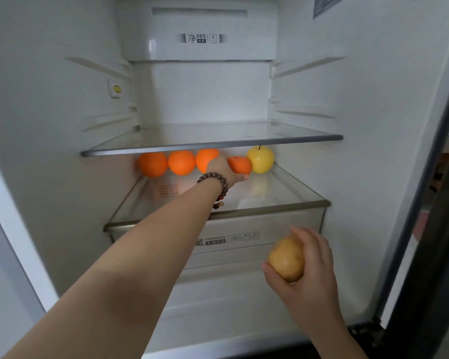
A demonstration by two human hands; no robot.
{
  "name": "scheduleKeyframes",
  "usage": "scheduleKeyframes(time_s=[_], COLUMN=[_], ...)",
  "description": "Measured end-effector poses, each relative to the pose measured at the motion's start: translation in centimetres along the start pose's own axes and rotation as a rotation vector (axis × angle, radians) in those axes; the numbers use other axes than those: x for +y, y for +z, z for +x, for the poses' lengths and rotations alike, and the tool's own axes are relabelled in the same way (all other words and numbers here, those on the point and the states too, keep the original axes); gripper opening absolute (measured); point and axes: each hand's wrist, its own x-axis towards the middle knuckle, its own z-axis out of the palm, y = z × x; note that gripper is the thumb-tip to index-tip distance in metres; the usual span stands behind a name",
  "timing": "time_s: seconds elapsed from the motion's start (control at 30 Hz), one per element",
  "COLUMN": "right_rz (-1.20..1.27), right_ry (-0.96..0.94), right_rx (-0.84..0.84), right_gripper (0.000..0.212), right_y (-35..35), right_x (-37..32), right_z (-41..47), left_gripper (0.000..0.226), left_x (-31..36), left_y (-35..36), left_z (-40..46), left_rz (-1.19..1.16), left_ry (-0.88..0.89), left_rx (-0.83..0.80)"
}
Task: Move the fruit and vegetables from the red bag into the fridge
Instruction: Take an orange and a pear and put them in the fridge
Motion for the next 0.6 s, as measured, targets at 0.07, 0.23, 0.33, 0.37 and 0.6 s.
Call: scheduleKeyframes(time_s=[0.07,0.23,0.33,0.37,0.6], right_rz=[0.017,0.044,0.043,0.039,0.032], right_ry=[-0.007,-0.036,-0.061,-0.066,-0.057], right_rx=[0.008,0.001,0.004,0.003,-0.035], right_gripper=[0.064,0.063,0.064,0.064,0.066], right_y=[0.2,0.8,1.5,1.8,3.9], right_x=[-0.5,-2.2,-3.0,-3.2,-3.7], right_z=[-0.1,-0.2,-0.1,-0.1,-0.9], left_gripper=[0.086,0.078,0.077,0.077,0.074], left_x=[0.2,-0.7,-2.7,-3.5,-9.1], left_y=[-0.5,-3.1,-4.5,-4.6,-4.7], left_z=[-0.9,-4.4,-7.6,-8.9,-15.9], left_rz=[0.014,0.097,0.175,0.223,0.419], left_ry=[0.044,0.135,0.161,0.176,0.133], left_rx=[0.002,-0.023,0.056,0.093,0.203])
